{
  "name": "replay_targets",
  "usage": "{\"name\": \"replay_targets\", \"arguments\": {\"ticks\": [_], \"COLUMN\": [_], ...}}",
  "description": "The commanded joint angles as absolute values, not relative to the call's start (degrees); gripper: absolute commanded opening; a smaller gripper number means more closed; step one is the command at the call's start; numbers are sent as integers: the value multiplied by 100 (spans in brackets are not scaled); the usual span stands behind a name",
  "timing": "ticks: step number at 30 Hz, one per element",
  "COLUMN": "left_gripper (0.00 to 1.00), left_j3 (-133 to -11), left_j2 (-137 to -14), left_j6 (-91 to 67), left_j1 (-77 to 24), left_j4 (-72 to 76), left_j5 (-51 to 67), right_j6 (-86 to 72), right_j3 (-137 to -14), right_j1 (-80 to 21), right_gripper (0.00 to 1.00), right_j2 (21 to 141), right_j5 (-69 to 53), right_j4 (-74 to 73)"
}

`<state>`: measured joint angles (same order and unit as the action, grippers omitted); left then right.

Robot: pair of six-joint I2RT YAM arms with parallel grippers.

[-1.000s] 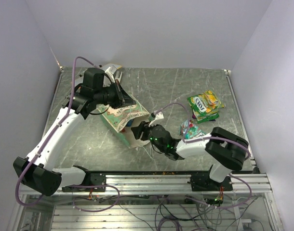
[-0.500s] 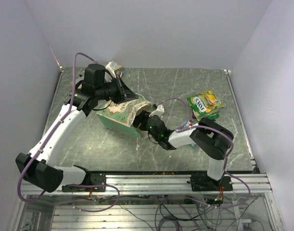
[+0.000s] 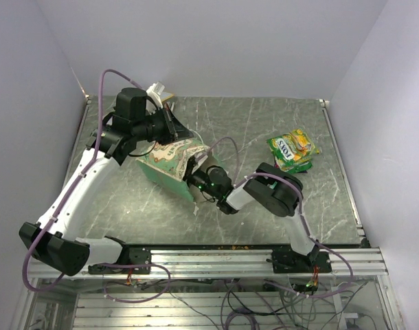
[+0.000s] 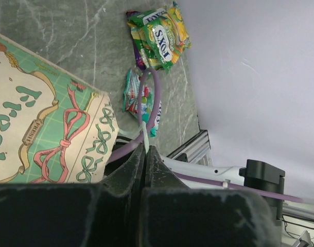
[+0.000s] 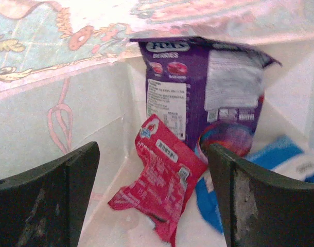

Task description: Take the snacks out of the paper bag

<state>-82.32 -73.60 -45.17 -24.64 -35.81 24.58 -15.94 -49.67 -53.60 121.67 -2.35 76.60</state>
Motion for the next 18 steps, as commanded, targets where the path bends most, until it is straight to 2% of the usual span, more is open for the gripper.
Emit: {"name": "replay_targets", "arguments": {"ticks": [1,6,11,18], "left_gripper": [7,7,7,7], "left_j3": [-8502,-8874,-8697,-8635], "left_j2": [-7305,-7463,-7325,-7440], "left_j6": [-4280,-4044,-4103,-4163], "left_j1": [-2513,-2514,-2514,-2514], "left_j4": [-3613,-3770,-3464,-3282], "left_j5": [2448,2492,2652,3020], "right_j6": [-130,431,615,723], "right_j3": [-5411,-6001,-6460,-7297], "right_j1": [-5377,-5374,-5369,-5494], "right_gripper": [88,89,91,92], "right_j2": [12696,13076,13368,13823], "right_j5": [-922,-1079,-1252,-246], "right_j4": [8488,8265,7927,6974]}}
